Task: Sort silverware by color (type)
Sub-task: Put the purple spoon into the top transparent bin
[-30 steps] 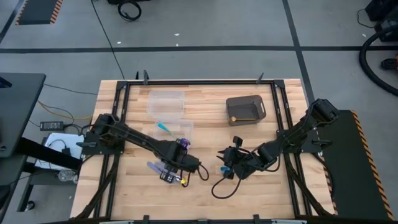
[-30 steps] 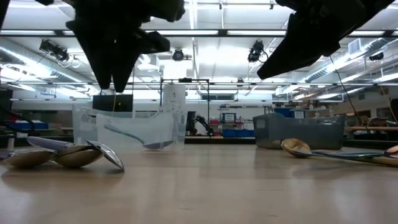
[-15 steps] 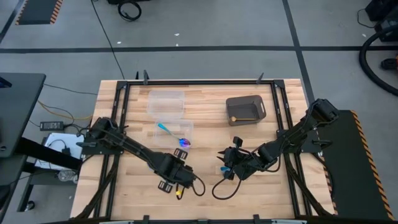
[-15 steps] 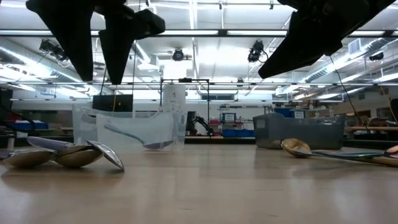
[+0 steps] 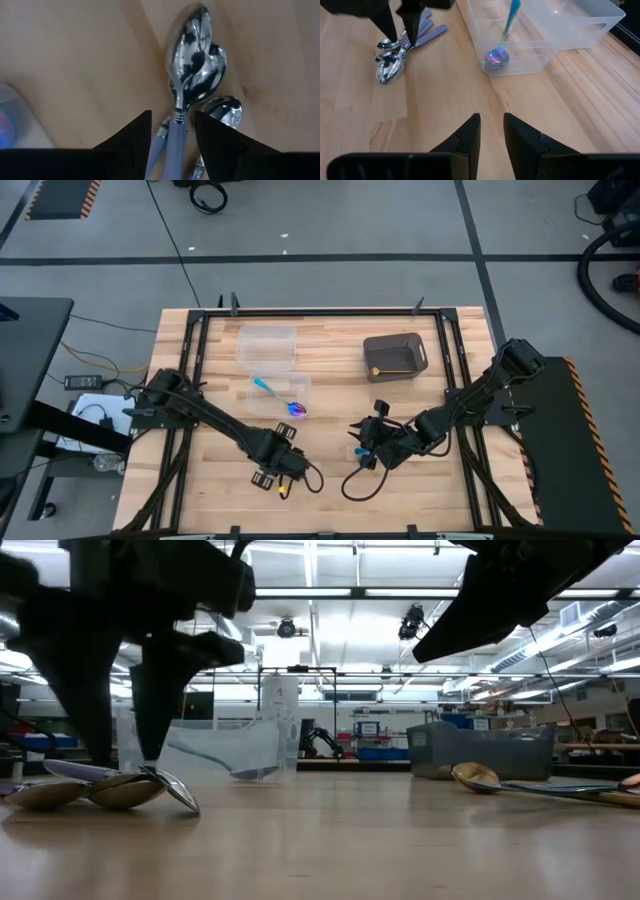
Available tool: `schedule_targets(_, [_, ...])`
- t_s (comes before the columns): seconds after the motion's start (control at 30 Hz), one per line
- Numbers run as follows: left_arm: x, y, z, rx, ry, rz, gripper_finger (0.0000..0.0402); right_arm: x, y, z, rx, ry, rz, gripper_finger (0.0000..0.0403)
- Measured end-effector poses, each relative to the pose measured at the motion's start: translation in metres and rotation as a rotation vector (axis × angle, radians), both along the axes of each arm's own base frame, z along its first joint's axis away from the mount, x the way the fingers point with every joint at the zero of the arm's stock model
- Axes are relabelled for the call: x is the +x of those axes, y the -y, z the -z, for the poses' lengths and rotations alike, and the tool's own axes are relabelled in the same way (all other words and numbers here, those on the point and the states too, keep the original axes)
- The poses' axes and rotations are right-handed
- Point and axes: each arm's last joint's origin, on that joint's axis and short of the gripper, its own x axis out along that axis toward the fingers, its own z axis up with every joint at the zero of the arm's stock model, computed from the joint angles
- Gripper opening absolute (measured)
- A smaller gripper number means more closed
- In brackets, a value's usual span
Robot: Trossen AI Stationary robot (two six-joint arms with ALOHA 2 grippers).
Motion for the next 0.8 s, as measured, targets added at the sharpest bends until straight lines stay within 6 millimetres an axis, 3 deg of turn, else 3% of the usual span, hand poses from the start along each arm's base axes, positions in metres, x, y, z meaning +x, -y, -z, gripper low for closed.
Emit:
schedule_targets(0.37, [-0.007,-0.006,0.021,-0.009,0.001,-0.005,0.0150,0.000,0.000,0.000,-0.001,0.004,-0.002,0.0095])
schedule_targets(0.8, [-0.006,-0.006,0.021,-0.016,-0.003,0.013,0.0068,0.001,0.000,0.000,-0.002,0.005,0.002,0.0095])
